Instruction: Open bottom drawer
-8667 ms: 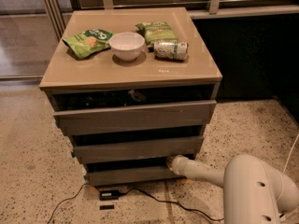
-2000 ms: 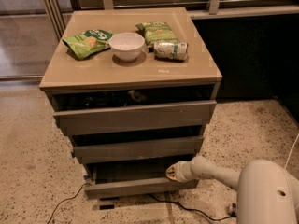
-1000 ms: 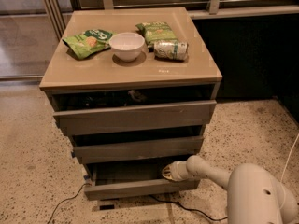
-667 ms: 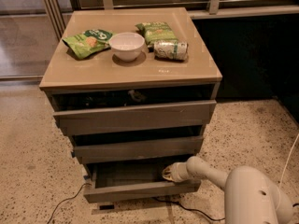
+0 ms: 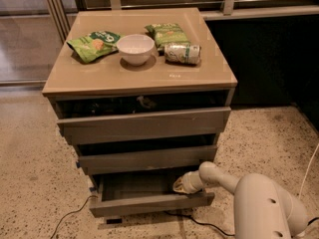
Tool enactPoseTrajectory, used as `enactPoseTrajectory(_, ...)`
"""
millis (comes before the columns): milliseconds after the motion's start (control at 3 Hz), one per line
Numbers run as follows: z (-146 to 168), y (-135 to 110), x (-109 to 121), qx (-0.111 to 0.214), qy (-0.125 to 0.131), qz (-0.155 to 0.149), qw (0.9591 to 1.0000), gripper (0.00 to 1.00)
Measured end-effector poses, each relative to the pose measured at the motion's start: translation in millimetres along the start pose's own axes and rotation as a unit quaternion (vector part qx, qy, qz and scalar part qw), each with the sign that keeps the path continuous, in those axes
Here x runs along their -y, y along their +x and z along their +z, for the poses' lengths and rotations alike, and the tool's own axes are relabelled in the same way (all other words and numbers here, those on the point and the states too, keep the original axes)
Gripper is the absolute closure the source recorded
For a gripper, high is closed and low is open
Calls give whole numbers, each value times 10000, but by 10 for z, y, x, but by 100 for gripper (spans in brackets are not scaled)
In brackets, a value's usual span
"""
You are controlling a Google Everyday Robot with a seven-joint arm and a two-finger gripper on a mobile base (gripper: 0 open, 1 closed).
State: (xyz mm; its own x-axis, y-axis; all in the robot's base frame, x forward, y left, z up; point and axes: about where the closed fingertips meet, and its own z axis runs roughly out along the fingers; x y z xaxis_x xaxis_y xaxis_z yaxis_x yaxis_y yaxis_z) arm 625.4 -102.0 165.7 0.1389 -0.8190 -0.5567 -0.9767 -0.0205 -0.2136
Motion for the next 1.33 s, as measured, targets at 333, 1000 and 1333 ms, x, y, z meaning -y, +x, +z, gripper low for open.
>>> enactPoseTrajectory(333, -152, -53, -183, 14, -331, 137, 9994, 100)
enactPoseTrajectory(1000, -265, -75, -461, 50, -892, 329, 9955, 100)
enactPoseTrajectory(1333, -251, -71, -577, 72, -1139, 414, 9926, 100)
